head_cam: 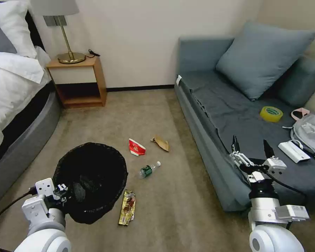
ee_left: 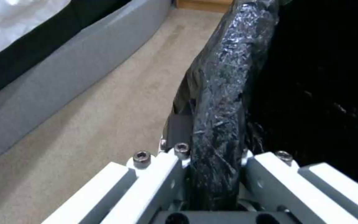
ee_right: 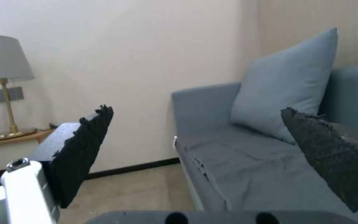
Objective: Pick up the trash bin, then pick up the garbage on the floor and place it into the trash bin.
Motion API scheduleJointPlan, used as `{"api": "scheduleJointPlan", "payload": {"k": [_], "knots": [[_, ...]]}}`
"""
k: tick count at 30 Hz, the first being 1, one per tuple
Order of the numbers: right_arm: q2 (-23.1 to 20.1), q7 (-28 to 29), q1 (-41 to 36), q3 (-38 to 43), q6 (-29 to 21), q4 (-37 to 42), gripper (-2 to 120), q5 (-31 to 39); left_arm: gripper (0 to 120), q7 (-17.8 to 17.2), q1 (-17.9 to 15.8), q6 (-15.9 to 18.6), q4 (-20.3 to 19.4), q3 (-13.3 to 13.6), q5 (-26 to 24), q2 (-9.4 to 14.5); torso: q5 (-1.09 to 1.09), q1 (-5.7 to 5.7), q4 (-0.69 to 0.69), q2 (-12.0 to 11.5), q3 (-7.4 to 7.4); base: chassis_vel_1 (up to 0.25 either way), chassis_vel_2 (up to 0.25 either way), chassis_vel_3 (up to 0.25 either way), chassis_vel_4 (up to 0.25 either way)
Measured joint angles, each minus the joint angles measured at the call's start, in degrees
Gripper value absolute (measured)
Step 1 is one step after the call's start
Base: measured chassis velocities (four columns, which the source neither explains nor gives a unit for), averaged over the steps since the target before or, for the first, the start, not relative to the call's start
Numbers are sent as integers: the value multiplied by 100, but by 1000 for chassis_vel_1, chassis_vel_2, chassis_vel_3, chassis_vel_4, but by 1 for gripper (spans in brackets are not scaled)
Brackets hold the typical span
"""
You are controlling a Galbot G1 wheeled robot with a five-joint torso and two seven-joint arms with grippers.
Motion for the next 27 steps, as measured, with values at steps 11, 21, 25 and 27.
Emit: {"api": "scheduleJointPlan", "payload": {"k": [11,21,25,27], "knots": [[-26,-52,27,-23,36,-26,100,17,2,41,-120,-7,81,-100,-35,23,0,0,0,0,-1,0,0,0,0],[-93,-54,87,-54,30,-42,100,92,2,56,-191,-8,107,-128,-52,12,0,0,0,0,0,0,0,0,0],[-115,-54,105,-69,18,-56,100,102,2,58,-199,-7,107,-126,-52,1,0,0,0,0,-1,0,0,0,0],[-118,-61,106,-78,0,-59,100,105,2,59,-199,-7,108,-126,-49,-8,0,0,0,0,0,0,0,0,0]]}}
